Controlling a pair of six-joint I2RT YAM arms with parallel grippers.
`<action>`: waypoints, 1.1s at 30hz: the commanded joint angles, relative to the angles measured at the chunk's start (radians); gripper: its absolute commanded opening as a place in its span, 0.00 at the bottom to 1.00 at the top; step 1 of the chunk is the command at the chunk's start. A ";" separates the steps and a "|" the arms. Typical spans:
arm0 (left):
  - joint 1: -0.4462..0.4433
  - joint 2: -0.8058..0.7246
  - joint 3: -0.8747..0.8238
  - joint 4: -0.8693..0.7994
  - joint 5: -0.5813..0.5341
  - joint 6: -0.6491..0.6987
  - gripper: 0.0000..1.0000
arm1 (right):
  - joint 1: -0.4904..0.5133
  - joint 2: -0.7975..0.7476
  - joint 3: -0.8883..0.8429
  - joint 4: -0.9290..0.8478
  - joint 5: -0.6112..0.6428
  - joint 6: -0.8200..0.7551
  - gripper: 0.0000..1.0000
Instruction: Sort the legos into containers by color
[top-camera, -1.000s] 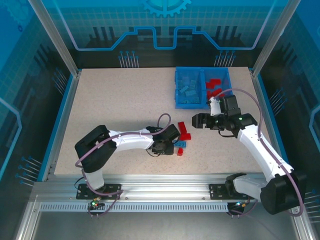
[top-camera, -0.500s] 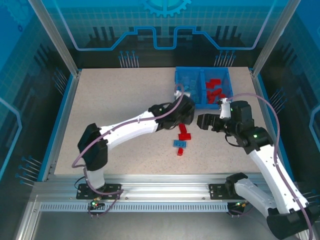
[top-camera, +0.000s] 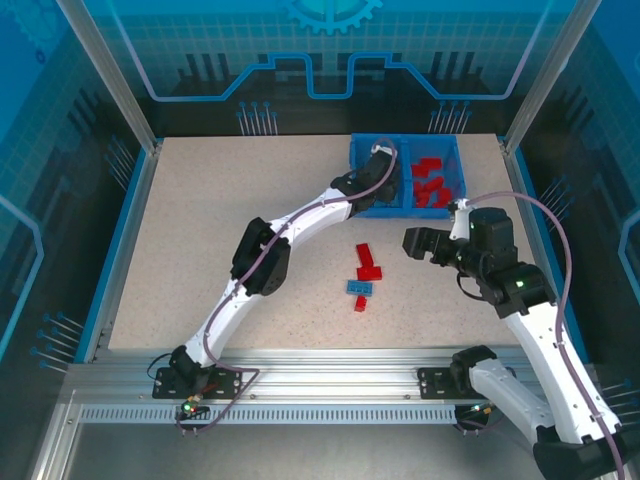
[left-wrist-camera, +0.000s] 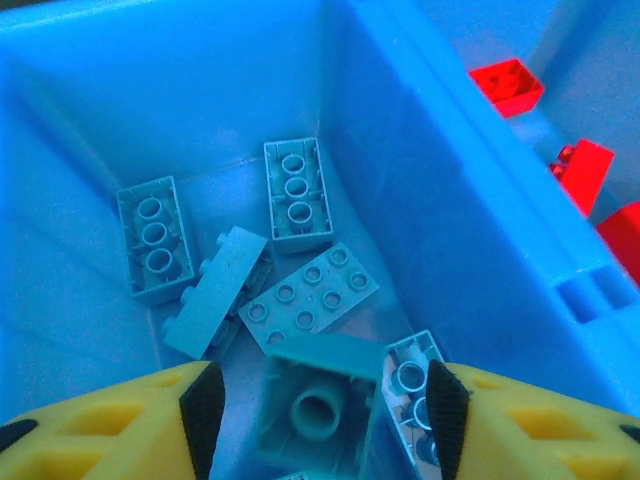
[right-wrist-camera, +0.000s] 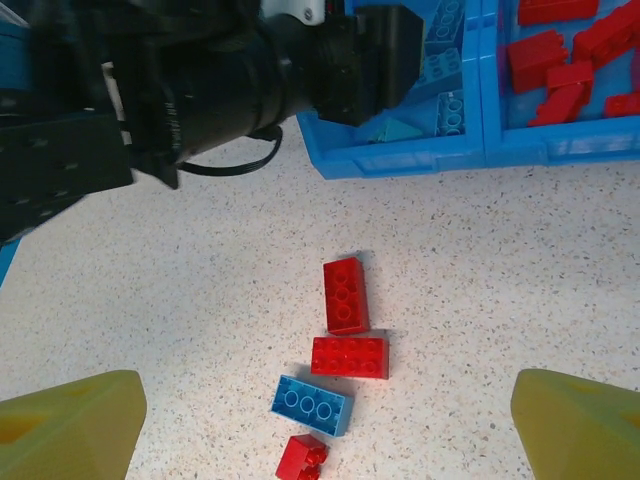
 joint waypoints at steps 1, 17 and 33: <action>-0.010 -0.035 0.067 0.017 0.043 0.022 0.66 | -0.016 -0.031 -0.014 -0.034 0.023 -0.015 0.96; -0.170 -0.730 -0.743 -0.010 -0.018 -0.308 0.66 | -0.024 0.006 -0.050 0.035 -0.018 0.011 0.96; -0.294 -0.622 -0.933 -0.211 0.117 -0.592 0.94 | -0.024 0.055 -0.080 0.051 -0.026 -0.001 0.97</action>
